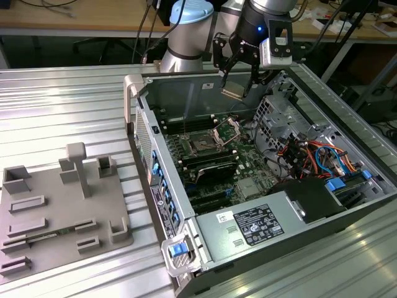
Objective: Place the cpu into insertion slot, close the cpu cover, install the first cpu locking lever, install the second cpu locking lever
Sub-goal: 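Place the cpu into insertion slot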
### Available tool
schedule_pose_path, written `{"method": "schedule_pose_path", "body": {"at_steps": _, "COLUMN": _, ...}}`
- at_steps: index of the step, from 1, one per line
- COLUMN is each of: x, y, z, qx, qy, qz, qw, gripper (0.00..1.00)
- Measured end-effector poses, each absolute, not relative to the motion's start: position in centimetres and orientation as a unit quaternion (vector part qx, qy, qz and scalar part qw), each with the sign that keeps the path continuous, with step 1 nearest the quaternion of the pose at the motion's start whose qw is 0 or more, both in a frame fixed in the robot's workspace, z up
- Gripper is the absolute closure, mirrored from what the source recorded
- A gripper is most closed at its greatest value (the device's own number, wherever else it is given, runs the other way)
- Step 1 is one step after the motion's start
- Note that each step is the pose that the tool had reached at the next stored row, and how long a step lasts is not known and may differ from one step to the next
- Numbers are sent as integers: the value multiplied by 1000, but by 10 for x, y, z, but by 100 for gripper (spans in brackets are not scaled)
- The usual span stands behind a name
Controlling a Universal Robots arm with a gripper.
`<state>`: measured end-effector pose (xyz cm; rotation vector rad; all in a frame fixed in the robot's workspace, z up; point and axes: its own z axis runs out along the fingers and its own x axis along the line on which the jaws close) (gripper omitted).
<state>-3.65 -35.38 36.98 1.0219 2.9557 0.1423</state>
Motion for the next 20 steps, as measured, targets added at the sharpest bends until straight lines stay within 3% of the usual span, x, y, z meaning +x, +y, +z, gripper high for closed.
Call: {"method": "schedule_pose_path", "body": {"at_steps": 20, "x": -37, "y": -354, "z": 369, "qx": 425, "qy": 904, "qz": 45, "qw": 10, "gripper": 45}}
